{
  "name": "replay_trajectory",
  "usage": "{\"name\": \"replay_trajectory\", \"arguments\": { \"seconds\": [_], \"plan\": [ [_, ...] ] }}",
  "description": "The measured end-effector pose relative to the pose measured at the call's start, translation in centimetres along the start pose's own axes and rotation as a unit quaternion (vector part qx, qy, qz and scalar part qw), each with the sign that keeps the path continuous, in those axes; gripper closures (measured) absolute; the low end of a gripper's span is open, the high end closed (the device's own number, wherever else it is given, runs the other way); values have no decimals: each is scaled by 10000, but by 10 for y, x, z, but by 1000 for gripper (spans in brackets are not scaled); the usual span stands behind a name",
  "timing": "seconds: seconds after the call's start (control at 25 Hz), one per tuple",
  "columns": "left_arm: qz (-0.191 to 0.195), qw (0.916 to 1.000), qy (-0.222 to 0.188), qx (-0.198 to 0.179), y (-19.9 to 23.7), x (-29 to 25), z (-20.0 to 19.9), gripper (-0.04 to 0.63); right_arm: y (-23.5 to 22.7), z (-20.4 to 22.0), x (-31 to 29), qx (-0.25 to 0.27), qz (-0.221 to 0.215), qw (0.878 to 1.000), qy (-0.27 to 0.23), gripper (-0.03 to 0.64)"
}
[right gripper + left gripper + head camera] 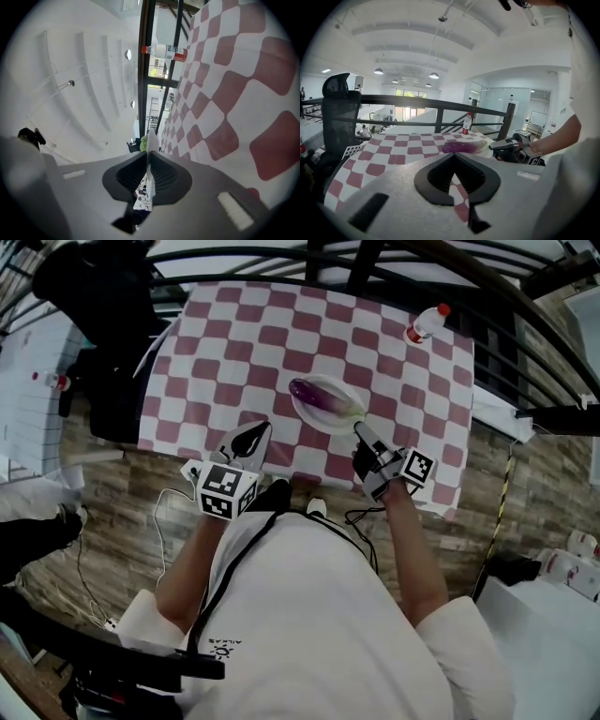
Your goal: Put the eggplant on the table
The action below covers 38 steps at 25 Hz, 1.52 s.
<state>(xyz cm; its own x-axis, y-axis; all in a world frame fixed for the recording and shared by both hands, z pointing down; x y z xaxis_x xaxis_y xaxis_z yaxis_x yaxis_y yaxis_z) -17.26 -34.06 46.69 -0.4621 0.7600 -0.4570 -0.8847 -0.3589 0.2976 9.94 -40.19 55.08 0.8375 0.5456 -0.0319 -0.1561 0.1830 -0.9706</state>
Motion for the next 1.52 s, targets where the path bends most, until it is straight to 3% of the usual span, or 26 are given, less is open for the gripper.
{"name": "replay_trajectory", "arguments": {
  "seconds": [0.56, 1.52],
  "plan": [
    [367, 9976, 504, -304, 31, -41, -1, 591, -65, -12, -48, 27, -55, 9994, 340, 581],
    [588, 9953, 731, -235, 84, -45, 2, 591, -94, -4, -107, -14, 216, 9975, 668, 581]
  ]
}}
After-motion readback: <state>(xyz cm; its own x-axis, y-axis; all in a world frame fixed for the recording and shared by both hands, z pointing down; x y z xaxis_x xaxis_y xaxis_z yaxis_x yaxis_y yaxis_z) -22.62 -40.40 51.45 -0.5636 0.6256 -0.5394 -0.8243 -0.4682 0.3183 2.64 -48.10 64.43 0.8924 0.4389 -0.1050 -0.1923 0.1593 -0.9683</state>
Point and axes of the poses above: the fingertips, and each gripper's own axes: x backward along the fingers, y to its left, z out of its underside, the point moved 7 cm from there along x, backward along the fingers, and after that the axes turned 8 degrees about x, right-handed, at the moved point
